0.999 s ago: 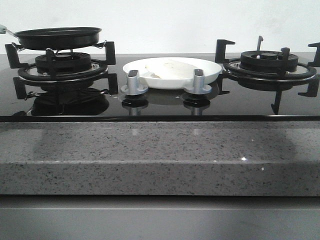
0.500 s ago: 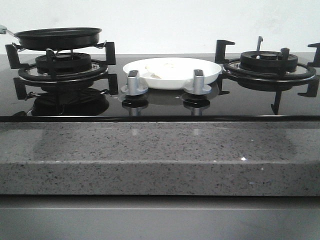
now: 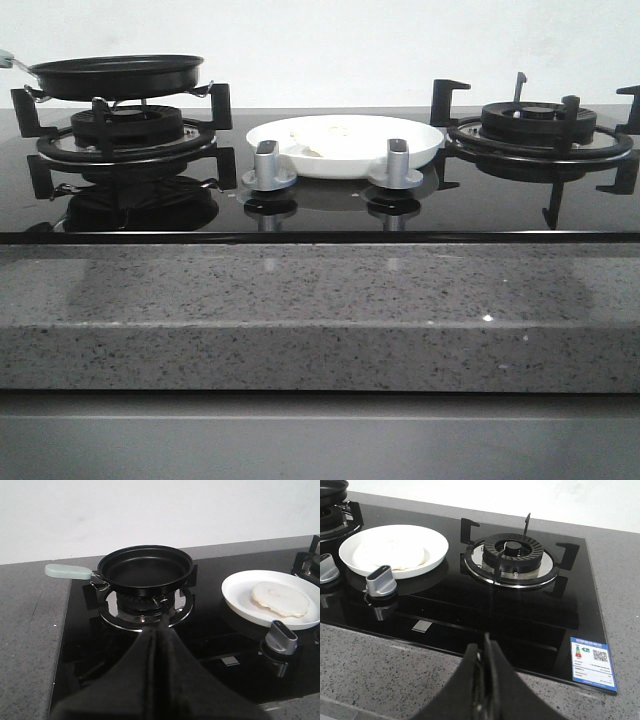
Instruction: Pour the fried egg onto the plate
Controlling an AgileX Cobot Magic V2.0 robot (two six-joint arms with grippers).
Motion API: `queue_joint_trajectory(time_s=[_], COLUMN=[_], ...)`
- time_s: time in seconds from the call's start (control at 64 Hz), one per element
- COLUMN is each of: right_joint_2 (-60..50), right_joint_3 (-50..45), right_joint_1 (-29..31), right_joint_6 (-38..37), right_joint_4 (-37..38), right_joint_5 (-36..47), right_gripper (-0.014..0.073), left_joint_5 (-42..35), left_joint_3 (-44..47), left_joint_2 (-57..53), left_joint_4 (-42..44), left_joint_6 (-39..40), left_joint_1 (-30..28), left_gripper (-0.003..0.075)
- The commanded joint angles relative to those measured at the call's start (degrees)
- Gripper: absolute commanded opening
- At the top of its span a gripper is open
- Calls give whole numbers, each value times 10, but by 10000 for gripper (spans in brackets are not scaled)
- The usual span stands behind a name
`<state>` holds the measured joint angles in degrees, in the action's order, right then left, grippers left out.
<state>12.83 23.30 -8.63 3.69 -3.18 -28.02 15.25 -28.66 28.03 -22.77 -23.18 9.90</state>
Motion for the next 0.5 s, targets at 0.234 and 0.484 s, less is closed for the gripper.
queue_joint_trajectory(time_s=[0.234,0.484], right_joint_2=[5,5], right_joint_3=[15,15], right_joint_1=[-1,-1], right_joint_6=[2,2], right_joint_4=[-2,-2], right_joint_5=[49,49], right_gripper=[-67,-67], left_joint_5=[-48,-51], left_joint_3=[-14,-5], left_joint_2=[1,1], left_joint_4=[-5,8], left_joint_6=[5,5], left_joint_1=[4,4], left_gripper=[-19,-19])
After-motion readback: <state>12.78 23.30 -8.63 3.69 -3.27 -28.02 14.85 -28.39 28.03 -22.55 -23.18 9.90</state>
